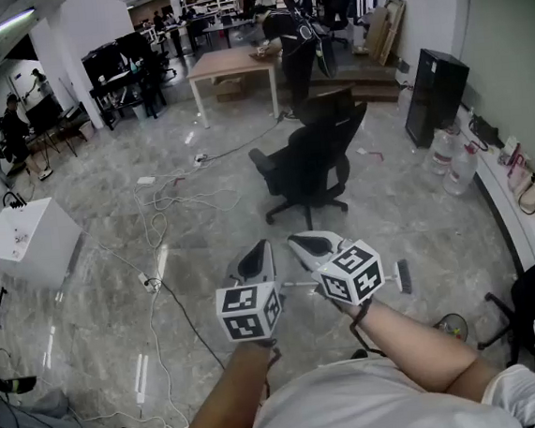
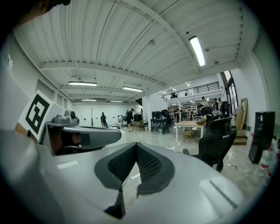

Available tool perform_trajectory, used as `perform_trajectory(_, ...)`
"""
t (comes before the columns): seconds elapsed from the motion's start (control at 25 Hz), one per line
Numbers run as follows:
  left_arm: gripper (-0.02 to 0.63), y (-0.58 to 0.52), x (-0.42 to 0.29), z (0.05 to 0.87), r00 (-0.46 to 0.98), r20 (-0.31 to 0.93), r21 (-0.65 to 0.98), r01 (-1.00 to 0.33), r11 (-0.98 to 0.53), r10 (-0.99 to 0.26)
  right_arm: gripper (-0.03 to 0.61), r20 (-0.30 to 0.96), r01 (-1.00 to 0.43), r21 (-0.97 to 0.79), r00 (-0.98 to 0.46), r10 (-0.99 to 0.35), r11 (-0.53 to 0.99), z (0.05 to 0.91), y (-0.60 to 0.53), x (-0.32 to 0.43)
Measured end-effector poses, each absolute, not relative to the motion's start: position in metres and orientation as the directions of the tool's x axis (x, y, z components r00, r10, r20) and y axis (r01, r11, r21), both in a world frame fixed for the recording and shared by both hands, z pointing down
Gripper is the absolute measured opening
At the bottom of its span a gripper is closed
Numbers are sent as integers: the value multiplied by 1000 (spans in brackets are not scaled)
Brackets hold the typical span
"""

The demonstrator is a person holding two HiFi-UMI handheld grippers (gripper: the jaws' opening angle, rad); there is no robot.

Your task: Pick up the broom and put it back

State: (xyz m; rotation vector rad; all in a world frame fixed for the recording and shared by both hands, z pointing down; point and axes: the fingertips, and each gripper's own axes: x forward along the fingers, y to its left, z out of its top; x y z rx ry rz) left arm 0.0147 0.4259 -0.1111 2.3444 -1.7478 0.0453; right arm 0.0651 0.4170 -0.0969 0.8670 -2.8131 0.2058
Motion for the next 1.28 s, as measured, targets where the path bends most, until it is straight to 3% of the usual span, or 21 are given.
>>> perform_trajectory(0.76,5,379,-7,-100,273,179,148,-957,-248,-945,3,225,-556,-80,-819,-528,827,-91,364,49)
perform_trajectory(1.04,5,323,-15,-69,252,231,142,-964,-223,-940,3,240,-553,-76,-818,-523,830,-61,302,48)
perform_trajectory(1.28,5,205,-17,-30,211,268,114,-976,-187,-940,3,252,-530,-100,-832,-493,842,-25,182,53)
